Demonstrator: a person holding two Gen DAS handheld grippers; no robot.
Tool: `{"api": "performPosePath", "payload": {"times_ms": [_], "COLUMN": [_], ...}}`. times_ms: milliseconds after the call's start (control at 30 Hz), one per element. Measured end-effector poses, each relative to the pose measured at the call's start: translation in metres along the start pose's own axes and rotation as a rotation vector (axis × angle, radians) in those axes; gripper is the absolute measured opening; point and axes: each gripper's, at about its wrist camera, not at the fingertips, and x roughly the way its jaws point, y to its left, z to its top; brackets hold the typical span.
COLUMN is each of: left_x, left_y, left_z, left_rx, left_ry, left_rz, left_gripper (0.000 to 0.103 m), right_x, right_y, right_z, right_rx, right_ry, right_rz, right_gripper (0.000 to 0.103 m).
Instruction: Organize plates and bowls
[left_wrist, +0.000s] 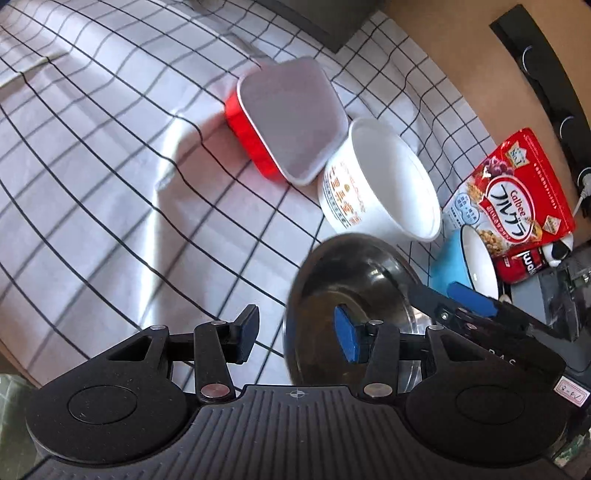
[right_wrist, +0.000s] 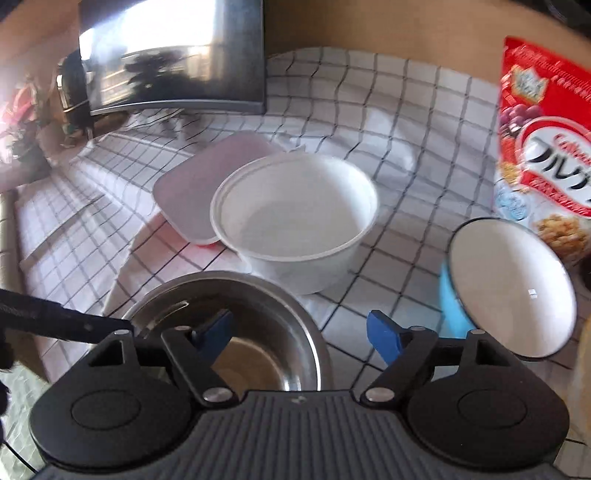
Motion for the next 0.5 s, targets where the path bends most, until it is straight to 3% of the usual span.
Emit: {"api": "performPosePath", "payload": {"times_ms": [167, 400, 500], "left_x": [0.013, 0.010, 0.008], "left_y": [-0.008, -0.011, -0.013], "left_z": [-0.010, -0.013, -0.014], "left_rx": [-0.022, -0.040, -0.045], "left_ry": [0.026, 0.016, 0.025], "left_rz": [0.034, 0.067, 0.077], "left_gripper": [0.043, 0.043, 0.040], "right_x": [0.011, 0.005, 0.010], "right_y": [-0.005, -0.024, -0.024], "right_z": [-0.007, -0.009, -0.010], "right_rx": [-0.013, 0.066, 0.059], "right_ry": [0.011, -0.001, 0.006], "right_rz": [0.012, 0.064, 0.075], "right_gripper": [0.080, 0.080, 0.074]}}
